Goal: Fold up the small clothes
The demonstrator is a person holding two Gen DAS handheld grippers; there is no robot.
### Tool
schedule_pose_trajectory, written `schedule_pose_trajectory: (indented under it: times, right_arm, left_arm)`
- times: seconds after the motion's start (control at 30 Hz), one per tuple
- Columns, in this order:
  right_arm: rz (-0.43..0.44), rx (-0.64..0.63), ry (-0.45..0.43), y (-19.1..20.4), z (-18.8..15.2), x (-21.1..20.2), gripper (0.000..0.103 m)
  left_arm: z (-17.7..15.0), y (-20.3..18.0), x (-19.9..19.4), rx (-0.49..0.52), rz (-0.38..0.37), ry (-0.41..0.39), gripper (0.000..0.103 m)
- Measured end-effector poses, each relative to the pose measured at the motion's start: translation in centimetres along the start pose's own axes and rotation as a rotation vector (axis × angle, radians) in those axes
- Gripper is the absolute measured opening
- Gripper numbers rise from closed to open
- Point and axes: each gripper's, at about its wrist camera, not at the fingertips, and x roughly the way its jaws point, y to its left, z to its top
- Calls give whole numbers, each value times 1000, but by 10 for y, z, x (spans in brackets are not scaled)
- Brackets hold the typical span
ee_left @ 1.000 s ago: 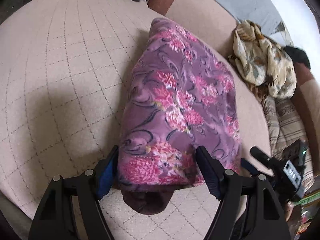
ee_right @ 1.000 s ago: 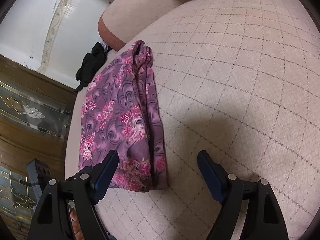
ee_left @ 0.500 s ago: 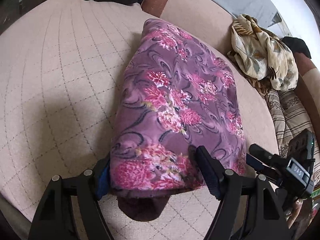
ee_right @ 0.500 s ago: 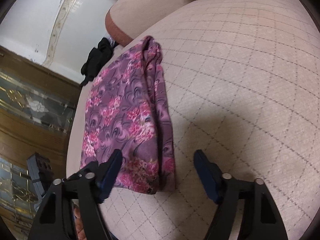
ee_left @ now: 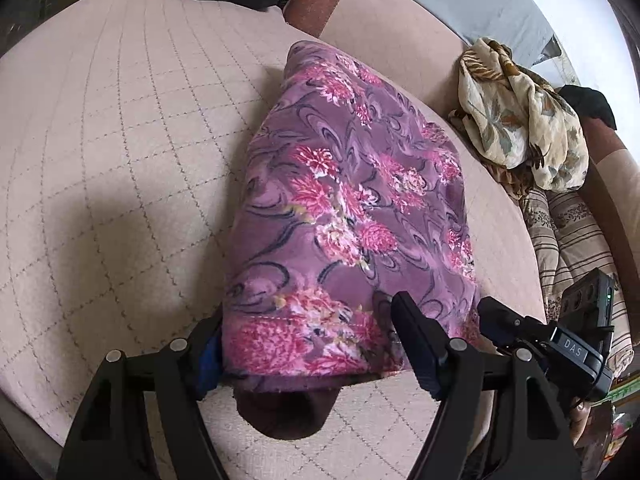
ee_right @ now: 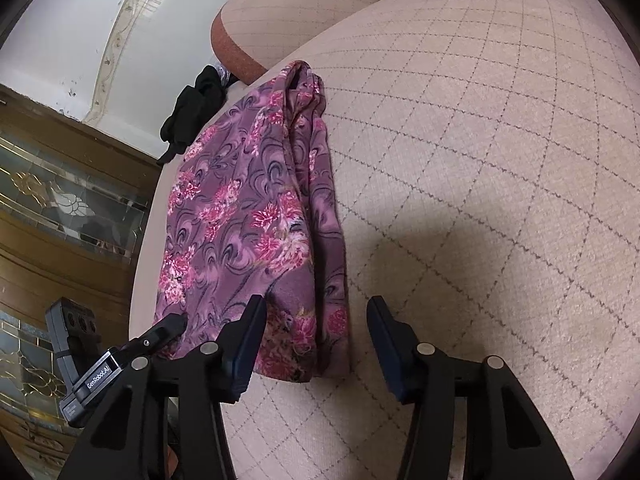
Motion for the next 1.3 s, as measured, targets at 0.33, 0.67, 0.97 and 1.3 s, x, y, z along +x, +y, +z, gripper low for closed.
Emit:
schedule_pose_trajectory:
  times: [0.33,0.67,0.97,1.3]
  right_arm:
    - [76,71,-116,-9,7,-32,81]
    - [83,-4,23,10,6,1,80]
    - [-34,-98,89,20,-3,28,19]
    - [149,-34,10,40,-57,-44,11]
  left_arm:
    - [4,8,-16,-38,-19,-56,75]
    - [18,21,-9,-108,-40,-33,75]
    - [14,12,9,2,-11,51,28]
    - [-13,29,-71,-42,-129,45,13]
